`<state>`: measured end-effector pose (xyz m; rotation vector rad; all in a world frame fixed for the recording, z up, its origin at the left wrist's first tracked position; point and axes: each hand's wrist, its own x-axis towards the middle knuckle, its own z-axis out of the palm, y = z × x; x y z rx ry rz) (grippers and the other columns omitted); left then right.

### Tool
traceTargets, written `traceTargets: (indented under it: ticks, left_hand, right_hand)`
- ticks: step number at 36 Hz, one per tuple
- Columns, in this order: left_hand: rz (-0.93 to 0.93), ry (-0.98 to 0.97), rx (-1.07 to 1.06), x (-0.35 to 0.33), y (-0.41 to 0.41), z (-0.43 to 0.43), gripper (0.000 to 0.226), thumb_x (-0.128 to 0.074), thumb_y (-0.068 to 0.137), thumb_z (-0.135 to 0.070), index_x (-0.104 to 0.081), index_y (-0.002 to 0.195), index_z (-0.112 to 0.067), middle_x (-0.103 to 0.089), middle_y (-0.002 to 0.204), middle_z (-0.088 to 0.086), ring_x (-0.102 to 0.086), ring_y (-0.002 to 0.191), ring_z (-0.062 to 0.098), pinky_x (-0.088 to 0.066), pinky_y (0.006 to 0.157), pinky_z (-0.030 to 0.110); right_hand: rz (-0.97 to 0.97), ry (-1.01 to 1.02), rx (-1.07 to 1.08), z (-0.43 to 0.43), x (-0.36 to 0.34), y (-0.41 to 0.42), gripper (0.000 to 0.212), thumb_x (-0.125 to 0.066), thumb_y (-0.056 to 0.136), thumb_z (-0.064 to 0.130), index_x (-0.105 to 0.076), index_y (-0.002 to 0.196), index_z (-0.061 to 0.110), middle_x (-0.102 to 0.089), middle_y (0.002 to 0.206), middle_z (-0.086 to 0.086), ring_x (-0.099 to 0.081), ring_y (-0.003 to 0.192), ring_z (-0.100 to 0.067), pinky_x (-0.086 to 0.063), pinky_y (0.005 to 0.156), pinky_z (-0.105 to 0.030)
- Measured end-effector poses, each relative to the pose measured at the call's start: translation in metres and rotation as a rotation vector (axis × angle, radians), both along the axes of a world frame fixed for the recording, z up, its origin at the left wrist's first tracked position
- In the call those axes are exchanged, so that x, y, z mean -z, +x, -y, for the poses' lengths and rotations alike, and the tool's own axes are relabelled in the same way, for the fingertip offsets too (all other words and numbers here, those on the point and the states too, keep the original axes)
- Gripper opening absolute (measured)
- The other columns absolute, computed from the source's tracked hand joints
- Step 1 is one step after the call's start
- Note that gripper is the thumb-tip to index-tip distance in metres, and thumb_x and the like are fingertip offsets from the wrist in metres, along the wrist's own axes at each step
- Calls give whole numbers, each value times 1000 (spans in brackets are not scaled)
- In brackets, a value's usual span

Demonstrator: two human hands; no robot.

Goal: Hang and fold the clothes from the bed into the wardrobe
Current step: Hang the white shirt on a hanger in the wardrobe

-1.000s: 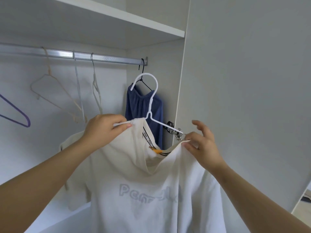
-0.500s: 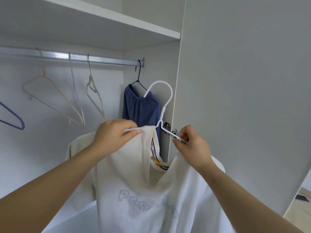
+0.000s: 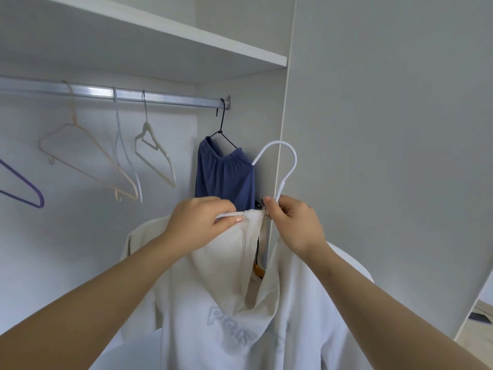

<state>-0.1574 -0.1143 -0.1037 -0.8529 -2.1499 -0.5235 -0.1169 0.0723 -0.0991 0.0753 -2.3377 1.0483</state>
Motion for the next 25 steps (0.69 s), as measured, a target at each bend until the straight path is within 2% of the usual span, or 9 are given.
traceTargets:
  ticks: [4,6,9,12,16,19,21,23,25]
  left_hand:
    - [-50,-21,-33,1,-2,6,40,-50,79,-52,-65,63,-18,-56,54,-7,-50,48,13,-37,44,25]
    - [-68,-36,-50,1,-3,13,44,-43,79,-52,-65,61,-18,-56,52,-6,-52,46,14,-35,44,22]
    - [-58,-56,-88,1,-7,23,48,-40,79,-55,-62,58,-18,-53,50,-5,-52,45,16,-25,44,15]
    - [-50,-52,-142,3,-15,33,55,-34,77,-62,-62,62,-17,-54,54,-3,-53,51,19,-26,46,17]
    - [-15,-98,-231,4,-23,45,62,-25,74,-68,-61,71,-18,-56,63,-2,-55,63,19,-30,50,23]
    - [79,-110,-263,3,-25,44,38,-45,87,-58,-64,85,-25,-59,76,-8,-56,78,15,-33,60,26]
    - [167,-89,-186,2,-21,36,23,-55,86,-48,-62,101,-32,-61,90,-15,-54,87,10,-35,68,24]
    - [219,-119,-78,1,-17,25,30,-57,85,-45,-59,113,-34,-58,100,-19,-52,93,7,-37,74,24]
    - [242,-169,-2,0,-13,11,31,-56,87,-44,-58,116,-32,-54,97,-20,-49,89,3,-36,73,20]
  right_hand:
    - [5,11,48,-8,1,-1,45,-43,92,42,-34,57,16,-37,51,4,-35,52,-14,-29,51,-29]
    - [6,13,76,-13,1,-1,44,-43,92,42,-36,58,14,-38,51,4,-36,54,-15,-29,52,-30]
    - [0,-1,121,-21,2,-1,44,-43,92,42,-43,60,11,-41,52,4,-38,55,-15,-29,51,-29]
    - [1,-37,160,-28,3,-1,43,-43,92,39,-39,57,15,-44,53,3,-39,55,-16,-29,51,-28]
    - [0,-103,191,-35,4,-2,40,-43,92,35,-45,59,12,-49,55,2,-41,55,-18,-31,52,-28]
    - [-2,-136,193,-35,4,-2,39,-43,92,34,-47,62,10,-49,55,1,-41,56,-19,-31,52,-28]
    - [-2,-141,181,-33,4,-2,39,-43,92,33,-46,62,10,-54,60,-6,-41,57,-20,-31,52,-29]
    - [-1,-130,168,-29,6,-3,40,-44,93,34,-46,65,6,-60,70,-13,-42,60,-20,-32,54,-30]
    - [1,-111,148,-24,7,-3,42,-44,93,36,-46,66,5,-54,63,-11,-40,59,-20,-31,54,-30]
